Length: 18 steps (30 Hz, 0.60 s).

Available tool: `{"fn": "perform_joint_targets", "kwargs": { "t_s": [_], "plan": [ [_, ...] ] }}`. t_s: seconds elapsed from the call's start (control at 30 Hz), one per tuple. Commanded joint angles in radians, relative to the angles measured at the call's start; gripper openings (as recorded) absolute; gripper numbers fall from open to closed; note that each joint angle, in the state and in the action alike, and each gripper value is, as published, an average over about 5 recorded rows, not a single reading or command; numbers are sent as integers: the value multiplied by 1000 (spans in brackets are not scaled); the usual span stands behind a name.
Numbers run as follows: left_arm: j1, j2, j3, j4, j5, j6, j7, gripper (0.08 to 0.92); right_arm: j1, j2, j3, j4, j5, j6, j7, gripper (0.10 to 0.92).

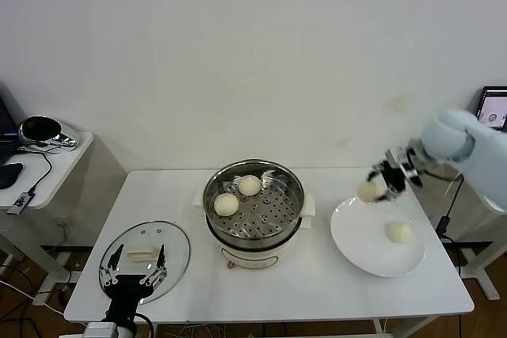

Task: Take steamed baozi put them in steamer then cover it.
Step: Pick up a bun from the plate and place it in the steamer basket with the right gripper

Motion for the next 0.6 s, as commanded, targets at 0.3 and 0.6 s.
{"fn": "perform_joint_targets", "kwargs": {
  "t_s": [0.3,0.6],
  "plan": [
    [5,-8,-13,-7,-1,-3,-1,823,249,423,-221,19,194,182,96,602],
    [1,-4,-35,-20,-8,2,-1,823,142,568,-281,-43,77,356,79,611]
  ]
}}
